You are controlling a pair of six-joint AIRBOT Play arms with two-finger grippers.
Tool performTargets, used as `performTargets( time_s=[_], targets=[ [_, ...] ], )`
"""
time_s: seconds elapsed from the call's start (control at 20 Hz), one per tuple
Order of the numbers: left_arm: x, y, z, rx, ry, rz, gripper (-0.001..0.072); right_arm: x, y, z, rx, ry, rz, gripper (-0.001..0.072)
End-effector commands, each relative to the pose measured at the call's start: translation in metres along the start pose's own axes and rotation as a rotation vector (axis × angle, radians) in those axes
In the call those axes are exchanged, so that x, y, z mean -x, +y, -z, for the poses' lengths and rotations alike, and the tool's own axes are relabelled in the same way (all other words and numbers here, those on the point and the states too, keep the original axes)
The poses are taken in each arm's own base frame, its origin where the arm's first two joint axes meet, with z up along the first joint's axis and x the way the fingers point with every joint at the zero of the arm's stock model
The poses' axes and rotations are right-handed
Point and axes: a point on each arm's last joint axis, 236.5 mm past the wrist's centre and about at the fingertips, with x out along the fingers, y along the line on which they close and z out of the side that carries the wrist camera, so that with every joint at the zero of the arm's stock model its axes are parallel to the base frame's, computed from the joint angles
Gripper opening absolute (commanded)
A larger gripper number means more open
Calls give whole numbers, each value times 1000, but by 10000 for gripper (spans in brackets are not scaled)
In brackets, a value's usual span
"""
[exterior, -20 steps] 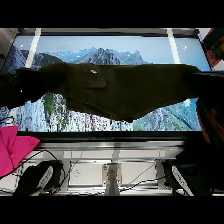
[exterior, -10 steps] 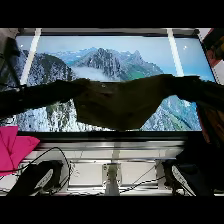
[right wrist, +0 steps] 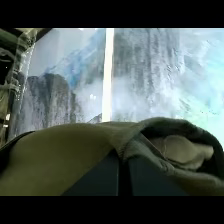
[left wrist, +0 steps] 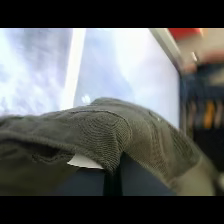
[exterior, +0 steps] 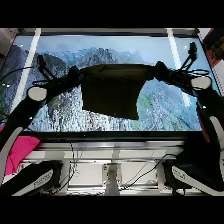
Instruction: Fold the clothes and pants, and hang the long-sleeved shirts on hangers.
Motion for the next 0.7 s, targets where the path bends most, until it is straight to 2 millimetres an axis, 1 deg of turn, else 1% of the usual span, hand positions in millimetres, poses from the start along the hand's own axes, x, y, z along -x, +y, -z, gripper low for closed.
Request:
performTargets(
  time_s=[0.0, 0.05, 0.15, 0.25, 0.35, 0.4, 0.5, 0.55, 0.65],
  targets=[
    [-32, 44, -20, 131, -129, -80, 40, -49, -36, 7, -97, -31, 62, 18],
    [-34, 45, -18, 127, -127, -84, 40, -54, -36, 11, -93, -28, 64, 18],
    [-34, 42, -15, 79, -115, -82, 40, -55, -30, 21, -73, 9, 57, 18],
    [-31, 35, -7, -26, -73, -70, 40, -53, -25, 38, -42, 94, 45, 18],
    [-25, 25, 16, -157, 38, -38, 40, -48, -24, 59, 30, 204, 53, 18],
    [-21, 22, 28, -184, 105, -21, 40, -44, -25, 71, 67, 264, 61, 18],
    [-7, 22, 51, -175, 247, 8, 39, -30, -30, 95, 150, 407, 89, 18],
    [3, 25, 63, -164, 335, 19, 39, -22, -34, 106, 188, 475, 106, 18],
    [26, 44, 79, -172, 493, -1, 39, -4, -38, 124, 275, 606, 117, 18]
  ],
)
